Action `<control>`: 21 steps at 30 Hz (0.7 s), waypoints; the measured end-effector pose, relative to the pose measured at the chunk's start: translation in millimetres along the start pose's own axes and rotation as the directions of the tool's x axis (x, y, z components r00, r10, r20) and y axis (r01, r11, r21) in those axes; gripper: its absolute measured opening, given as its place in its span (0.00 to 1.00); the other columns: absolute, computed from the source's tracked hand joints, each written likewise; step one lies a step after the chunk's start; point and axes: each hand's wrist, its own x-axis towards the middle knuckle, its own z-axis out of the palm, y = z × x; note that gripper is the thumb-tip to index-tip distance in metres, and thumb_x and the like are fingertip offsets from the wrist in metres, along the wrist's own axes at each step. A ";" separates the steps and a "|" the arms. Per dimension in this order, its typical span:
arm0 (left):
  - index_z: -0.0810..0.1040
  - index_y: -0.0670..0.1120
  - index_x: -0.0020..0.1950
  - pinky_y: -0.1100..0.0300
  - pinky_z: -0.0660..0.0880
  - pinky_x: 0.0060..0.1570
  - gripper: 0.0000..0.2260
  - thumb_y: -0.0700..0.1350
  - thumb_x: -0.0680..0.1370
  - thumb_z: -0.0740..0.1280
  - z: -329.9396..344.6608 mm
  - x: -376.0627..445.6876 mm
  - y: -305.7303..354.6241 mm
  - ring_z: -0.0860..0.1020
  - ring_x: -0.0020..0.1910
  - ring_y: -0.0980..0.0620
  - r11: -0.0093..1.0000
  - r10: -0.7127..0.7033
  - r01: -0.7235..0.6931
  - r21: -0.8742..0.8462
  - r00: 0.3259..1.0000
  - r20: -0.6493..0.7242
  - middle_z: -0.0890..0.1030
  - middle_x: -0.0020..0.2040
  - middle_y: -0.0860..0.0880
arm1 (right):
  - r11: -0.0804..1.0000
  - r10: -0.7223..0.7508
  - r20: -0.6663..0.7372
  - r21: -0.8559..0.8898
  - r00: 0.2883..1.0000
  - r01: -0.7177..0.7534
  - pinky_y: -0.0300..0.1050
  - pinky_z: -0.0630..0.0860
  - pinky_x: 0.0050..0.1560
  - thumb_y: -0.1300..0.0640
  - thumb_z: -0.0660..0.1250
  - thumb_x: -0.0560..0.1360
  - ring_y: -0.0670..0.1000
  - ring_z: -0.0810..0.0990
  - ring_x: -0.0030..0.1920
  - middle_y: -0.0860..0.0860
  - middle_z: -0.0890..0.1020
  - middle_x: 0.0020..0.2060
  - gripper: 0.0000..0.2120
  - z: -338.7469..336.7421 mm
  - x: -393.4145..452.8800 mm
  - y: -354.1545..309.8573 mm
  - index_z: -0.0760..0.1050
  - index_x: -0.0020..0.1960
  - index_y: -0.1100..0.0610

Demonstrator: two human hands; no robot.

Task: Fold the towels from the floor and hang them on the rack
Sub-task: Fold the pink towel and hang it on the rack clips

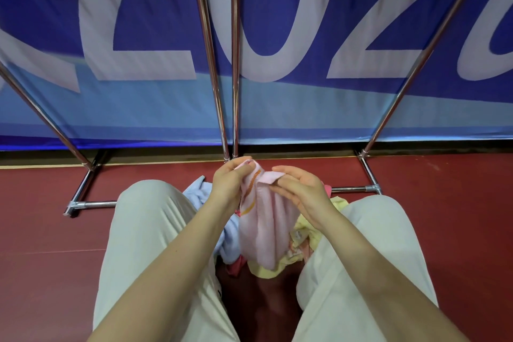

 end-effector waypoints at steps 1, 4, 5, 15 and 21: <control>0.77 0.32 0.55 0.63 0.77 0.38 0.08 0.34 0.77 0.65 1.9 -0.2 -0.4 0.78 0.39 0.49 1.000 0.012 -0.012 -0.003 1.000 0.017 0.80 0.44 0.40 | 0.999 -0.016 0.014 -0.045 1.000 0.016 0.44 0.79 0.55 0.71 0.64 0.75 0.52 0.83 0.51 0.58 0.84 0.47 0.10 3.1 0.1 1.1 0.78 0.52 0.61; 0.79 0.35 0.50 0.60 0.77 0.40 0.04 0.34 0.76 0.67 8.9 -3.3 -0.1 0.79 0.39 0.48 0.998 0.036 -0.035 -0.045 0.999 0.016 0.80 0.42 0.40 | 0.975 -0.108 -0.009 -0.195 0.994 0.104 0.40 0.81 0.48 0.72 0.63 0.75 0.48 0.84 0.44 0.56 0.84 0.43 0.11 8.6 2.1 4.3 0.79 0.48 0.59; 0.80 0.36 0.50 0.60 0.78 0.40 0.05 0.34 0.75 0.68 11.1 -3.2 -0.6 0.79 0.40 0.48 0.998 0.027 -0.027 -0.064 1.000 -0.002 0.81 0.42 0.41 | 0.959 -0.143 -0.023 -0.248 0.989 0.133 0.38 0.80 0.44 0.72 0.63 0.75 0.47 0.84 0.42 0.54 0.84 0.41 0.11 9.1 3.1 4.8 0.80 0.46 0.58; 0.78 0.42 0.40 0.67 0.69 0.25 0.09 0.43 0.79 0.65 18.9 -12.3 -0.5 0.73 0.31 0.51 0.995 0.051 -0.042 0.092 0.995 -0.089 0.76 0.33 0.46 | 0.636 -0.492 0.066 -0.653 0.868 0.410 0.32 0.68 0.40 0.63 0.71 0.72 0.43 0.73 0.37 0.49 0.75 0.36 0.03 2.7 0.5 4.0 0.81 0.40 0.58; 0.80 0.39 0.51 0.64 0.76 0.36 0.09 0.41 0.81 0.61 25.4 -21.5 -3.9 0.80 0.38 0.52 0.999 0.037 -0.038 0.010 0.997 0.074 0.82 0.40 0.45 | 0.532 -0.602 0.072 -0.707 0.795 0.467 0.35 0.70 0.57 0.54 0.71 0.71 0.46 0.75 0.55 0.45 0.77 0.48 0.08 -1.2 5.7 7.4 0.80 0.40 0.59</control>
